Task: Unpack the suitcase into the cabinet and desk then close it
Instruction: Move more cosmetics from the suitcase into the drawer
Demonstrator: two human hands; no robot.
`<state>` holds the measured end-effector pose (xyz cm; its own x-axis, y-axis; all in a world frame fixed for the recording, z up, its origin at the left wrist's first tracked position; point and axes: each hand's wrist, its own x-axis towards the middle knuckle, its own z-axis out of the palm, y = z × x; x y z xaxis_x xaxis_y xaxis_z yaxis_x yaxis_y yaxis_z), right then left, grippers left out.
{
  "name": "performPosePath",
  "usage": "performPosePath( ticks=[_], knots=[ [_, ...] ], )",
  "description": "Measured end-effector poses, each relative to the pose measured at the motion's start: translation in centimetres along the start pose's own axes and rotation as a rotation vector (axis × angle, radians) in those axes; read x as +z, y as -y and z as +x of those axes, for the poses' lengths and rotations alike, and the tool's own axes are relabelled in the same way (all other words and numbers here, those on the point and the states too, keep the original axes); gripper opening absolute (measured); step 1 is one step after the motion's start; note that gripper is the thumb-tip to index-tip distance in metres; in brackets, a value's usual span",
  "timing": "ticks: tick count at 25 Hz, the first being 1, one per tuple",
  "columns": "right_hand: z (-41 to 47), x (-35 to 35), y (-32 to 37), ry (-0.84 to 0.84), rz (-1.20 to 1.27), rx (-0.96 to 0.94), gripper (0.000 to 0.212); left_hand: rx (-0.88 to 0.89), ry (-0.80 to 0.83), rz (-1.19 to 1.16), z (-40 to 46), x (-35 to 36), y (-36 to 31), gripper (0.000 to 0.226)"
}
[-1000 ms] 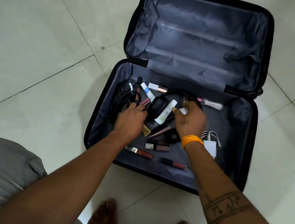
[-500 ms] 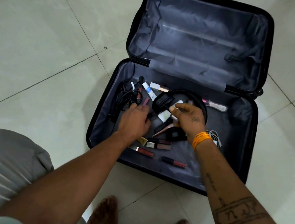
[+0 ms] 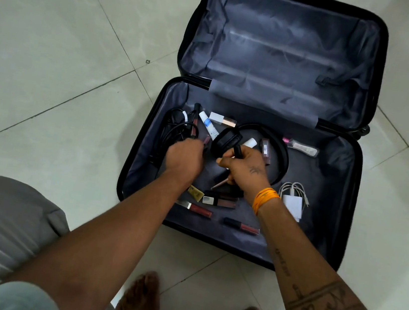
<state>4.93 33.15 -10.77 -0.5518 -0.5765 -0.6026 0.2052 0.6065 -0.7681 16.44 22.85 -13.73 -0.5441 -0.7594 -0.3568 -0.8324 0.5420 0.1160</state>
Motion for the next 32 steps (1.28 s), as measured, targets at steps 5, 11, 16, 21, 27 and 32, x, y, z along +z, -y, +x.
performPosePath(
  ticks=[5,11,16,21,27,32],
  knots=[
    [0.0,1.7,-0.2,-0.038,-0.889,-0.597,0.054,-0.112,0.075,-0.360,0.3,-1.8,1.8,0.023],
    [0.7,3.5,-0.8,0.015,-1.022,-0.654,0.026,-0.146,0.304,-0.837,0.4,-5.4,3.7,0.016],
    [1.5,2.2,-0.8,-0.141,-0.653,-0.494,0.028,-0.113,0.160,-1.118,2.1,-5.4,1.6,0.032],
    [2.3,-0.5,-2.2,-0.179,-0.217,-0.227,0.040,-0.179,-0.253,-0.332,7.4,-3.9,1.5,0.022],
    [1.9,-2.9,-2.1,-0.170,0.112,-0.093,0.022,-0.055,-0.118,0.012,9.4,-2.7,0.9,0.028],
    [1.7,-4.0,-2.3,-0.173,0.056,-0.048,0.011,-0.214,-0.142,-0.426,9.3,-3.9,1.0,0.025]
  ],
)
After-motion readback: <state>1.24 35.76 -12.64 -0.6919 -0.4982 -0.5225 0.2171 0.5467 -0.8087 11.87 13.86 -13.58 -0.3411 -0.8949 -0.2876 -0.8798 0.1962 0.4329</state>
